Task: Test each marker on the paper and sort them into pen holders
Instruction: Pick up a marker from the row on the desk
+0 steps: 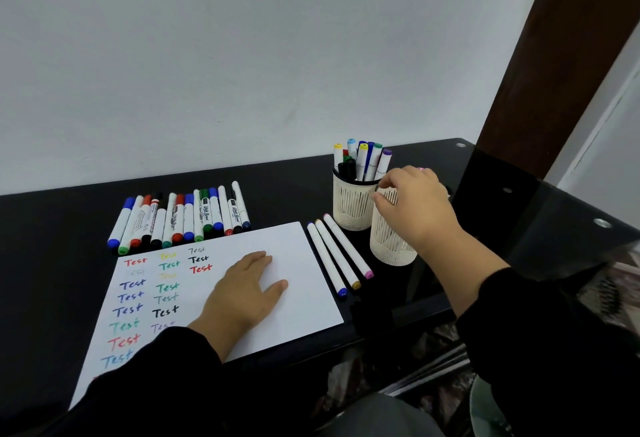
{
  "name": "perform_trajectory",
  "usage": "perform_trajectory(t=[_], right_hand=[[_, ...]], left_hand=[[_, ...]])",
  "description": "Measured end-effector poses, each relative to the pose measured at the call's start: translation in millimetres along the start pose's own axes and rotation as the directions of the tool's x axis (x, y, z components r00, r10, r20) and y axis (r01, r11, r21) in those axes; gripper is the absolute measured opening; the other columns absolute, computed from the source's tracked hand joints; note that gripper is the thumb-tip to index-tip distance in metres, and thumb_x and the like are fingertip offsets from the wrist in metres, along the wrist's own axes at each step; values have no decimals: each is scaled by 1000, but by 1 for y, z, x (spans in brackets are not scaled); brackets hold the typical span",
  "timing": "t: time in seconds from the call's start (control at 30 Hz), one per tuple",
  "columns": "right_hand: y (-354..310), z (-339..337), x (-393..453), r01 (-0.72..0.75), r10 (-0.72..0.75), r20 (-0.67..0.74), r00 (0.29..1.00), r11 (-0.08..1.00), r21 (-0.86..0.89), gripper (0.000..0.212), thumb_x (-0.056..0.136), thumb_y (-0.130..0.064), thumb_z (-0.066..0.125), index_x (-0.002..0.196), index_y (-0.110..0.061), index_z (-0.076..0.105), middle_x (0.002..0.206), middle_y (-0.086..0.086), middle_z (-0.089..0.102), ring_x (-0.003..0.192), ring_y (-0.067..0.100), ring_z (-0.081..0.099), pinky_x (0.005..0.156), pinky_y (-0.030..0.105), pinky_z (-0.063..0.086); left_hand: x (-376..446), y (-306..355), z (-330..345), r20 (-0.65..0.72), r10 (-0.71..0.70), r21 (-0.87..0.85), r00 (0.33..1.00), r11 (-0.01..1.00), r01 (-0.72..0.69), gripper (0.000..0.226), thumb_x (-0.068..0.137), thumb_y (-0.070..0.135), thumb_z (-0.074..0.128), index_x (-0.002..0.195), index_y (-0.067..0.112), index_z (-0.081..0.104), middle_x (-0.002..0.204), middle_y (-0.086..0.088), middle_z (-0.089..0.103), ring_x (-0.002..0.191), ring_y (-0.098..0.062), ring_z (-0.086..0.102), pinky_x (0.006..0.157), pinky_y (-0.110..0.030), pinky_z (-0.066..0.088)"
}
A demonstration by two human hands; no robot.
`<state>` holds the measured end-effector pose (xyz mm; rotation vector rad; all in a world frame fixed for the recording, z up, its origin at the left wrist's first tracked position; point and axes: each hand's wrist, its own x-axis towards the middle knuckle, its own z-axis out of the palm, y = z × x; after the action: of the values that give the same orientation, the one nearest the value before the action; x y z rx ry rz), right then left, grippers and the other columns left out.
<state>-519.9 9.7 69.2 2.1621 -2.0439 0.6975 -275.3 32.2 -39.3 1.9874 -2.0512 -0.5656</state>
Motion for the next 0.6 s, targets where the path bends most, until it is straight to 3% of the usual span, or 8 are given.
perform_trajectory(t=[0.13, 0.3, 0.4, 0.6], right_hand=[[-19, -3, -3, 161, -163, -17, 986, 984, -81, 29, 97, -36, 46, 113, -16, 59, 114, 1, 60, 111, 22, 44, 91, 34, 38], [-50, 20, -3, 313, -314, -31, 949, 949, -28, 24, 95, -33, 50, 104, -15, 63, 101, 1, 62, 102, 22, 48, 85, 33, 38], [-70, 42, 3, 380, -379, 35, 925, 925, -17, 23, 97, -34, 46, 102, -17, 60, 97, -1, 61, 94, 17, 45, 77, 26, 33], [-117, 94, 33, 377, -386, 234, 892, 922, 84, 20, 97, -34, 44, 106, -20, 56, 100, -2, 59, 97, 17, 45, 77, 28, 40]], left_hand=[[1, 0, -15, 76, -1, -50, 997, 999, 5, 65, 91, 49, 50, 146, 26, 26, 154, 11, 18, 140, -10, 18, 113, -29, 17], [1, -17, -34, 28, -49, -17, 998, 999, 50, 67, 89, 52, 50, 146, 28, 26, 155, 11, 17, 141, -10, 17, 113, -32, 17], [-1, -37, -44, 16, -98, 25, 995, 995, 98, 68, 89, 54, 49, 147, 29, 24, 155, 11, 15, 141, -11, 17, 114, -35, 19], [-10, -80, -61, 5, -169, 55, 986, 984, 168, 69, 89, 58, 43, 148, 32, 19, 155, 17, 10, 141, -8, 14, 112, -35, 21]])
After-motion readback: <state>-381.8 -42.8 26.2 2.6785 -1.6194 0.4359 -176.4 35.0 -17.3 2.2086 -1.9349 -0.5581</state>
